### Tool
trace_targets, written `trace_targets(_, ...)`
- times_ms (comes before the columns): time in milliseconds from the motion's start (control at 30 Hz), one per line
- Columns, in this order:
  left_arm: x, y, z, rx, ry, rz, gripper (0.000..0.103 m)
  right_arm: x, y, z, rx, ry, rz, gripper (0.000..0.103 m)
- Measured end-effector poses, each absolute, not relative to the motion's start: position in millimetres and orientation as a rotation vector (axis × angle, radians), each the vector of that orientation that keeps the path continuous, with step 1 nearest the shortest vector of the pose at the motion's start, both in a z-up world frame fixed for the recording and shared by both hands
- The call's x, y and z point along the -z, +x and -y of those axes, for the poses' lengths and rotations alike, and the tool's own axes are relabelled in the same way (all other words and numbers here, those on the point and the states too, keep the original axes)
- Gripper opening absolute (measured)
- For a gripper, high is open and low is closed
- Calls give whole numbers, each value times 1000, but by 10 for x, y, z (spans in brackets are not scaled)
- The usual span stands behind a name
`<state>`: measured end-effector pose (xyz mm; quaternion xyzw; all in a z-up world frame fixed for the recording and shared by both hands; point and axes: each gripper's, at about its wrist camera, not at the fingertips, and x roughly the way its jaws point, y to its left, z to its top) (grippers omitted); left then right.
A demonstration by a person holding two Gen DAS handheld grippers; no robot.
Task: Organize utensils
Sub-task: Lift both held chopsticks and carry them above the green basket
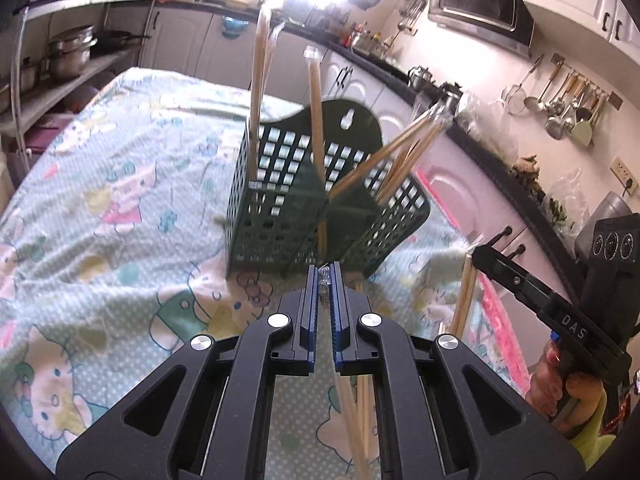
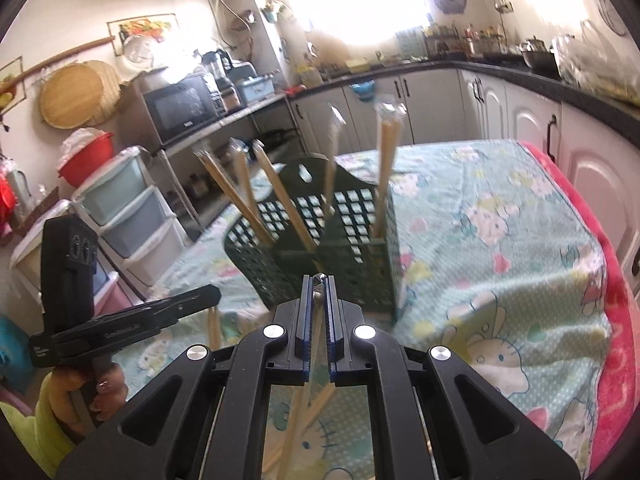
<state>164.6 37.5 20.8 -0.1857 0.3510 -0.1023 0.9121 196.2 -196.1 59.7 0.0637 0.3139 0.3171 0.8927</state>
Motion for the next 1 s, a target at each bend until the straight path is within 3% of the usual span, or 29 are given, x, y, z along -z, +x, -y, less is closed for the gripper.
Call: trace_targets(1000, -1315, 1650, -373, 257, -319, -469, 2, -1496, 1825, 1983, -678, 163, -400, 4)
